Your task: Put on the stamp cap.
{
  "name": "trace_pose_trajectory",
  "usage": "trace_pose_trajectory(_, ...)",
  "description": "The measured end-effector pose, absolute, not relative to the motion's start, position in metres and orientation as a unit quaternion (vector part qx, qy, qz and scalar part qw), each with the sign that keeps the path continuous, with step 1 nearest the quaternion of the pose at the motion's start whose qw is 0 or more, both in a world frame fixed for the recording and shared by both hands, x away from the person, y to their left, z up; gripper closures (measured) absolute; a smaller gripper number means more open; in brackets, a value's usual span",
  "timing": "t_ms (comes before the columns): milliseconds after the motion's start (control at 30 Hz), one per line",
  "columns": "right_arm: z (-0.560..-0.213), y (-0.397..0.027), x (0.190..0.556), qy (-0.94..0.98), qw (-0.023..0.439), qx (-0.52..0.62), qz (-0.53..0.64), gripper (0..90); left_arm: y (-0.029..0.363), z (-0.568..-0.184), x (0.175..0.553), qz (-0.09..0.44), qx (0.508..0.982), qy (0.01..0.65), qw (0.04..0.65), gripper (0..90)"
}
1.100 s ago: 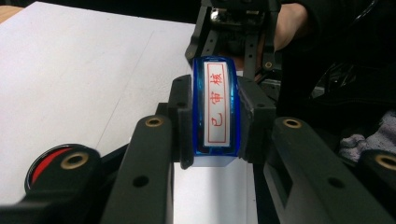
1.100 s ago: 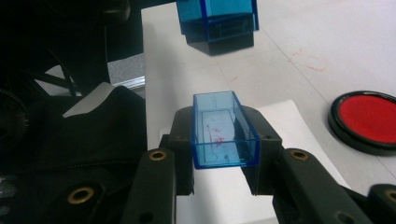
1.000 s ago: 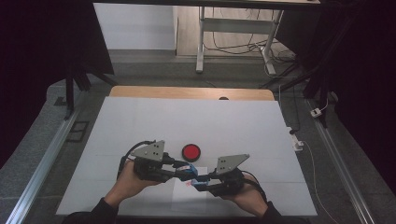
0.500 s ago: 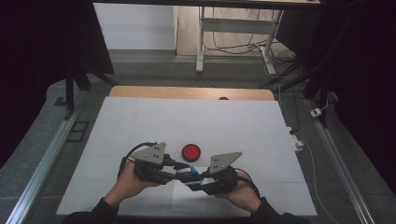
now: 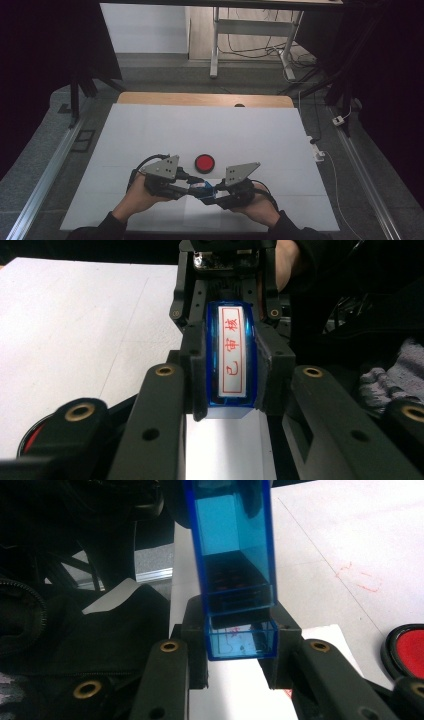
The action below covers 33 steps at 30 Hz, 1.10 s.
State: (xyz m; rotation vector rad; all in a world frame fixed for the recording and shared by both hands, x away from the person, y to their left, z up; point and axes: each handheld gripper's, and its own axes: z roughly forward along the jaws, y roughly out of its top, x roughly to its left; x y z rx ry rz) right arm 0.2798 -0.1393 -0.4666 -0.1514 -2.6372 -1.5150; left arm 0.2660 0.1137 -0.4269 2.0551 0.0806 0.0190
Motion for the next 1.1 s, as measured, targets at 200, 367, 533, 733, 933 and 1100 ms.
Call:
trace_pose_trajectory(200, -0.4665, -0.1386, 0.2785, -0.865, 0.052, -0.041, -0.498, 68.8, 0.113, -0.4281, 0.2656, 0.001, 0.855, 0.025, 0.518, 70.7)
trace_pose_trajectory(367, -0.4646, -0.1386, 0.2772, -0.862, 0.051, -0.035, -0.503, 68.8, 0.1124, -0.4292, 0.2658, -0.003, 0.853, 0.024, 0.521, 70.7)
trace_pose_trajectory(533, -0.4631, -0.1387, 0.276, -0.858, 0.046, -0.024, -0.51, 69.0, 0.1147, -0.4302, 0.2677, -0.02, 0.845, 0.024, 0.534, 70.7)
trace_pose_trajectory(733, -0.4595, -0.1393, 0.2741, -0.851, 0.04, -0.014, -0.524, 69.2, 0.1163, -0.4295, 0.268, -0.032, 0.834, 0.027, 0.551, 70.6)
trace_pose_trajectory(933, -0.4616, -0.1394, 0.275, -0.851, 0.046, -0.019, -0.522, 68.9, 0.1147, -0.4291, 0.2677, -0.027, 0.84, 0.031, 0.542, 70.5)
trace_pose_trajectory(1100, -0.4635, -0.1395, 0.276, -0.851, 0.043, -0.027, -0.522, 65.3, 0.1126, -0.4276, 0.2674, -0.02, 0.848, 0.039, 0.529, 70.6)
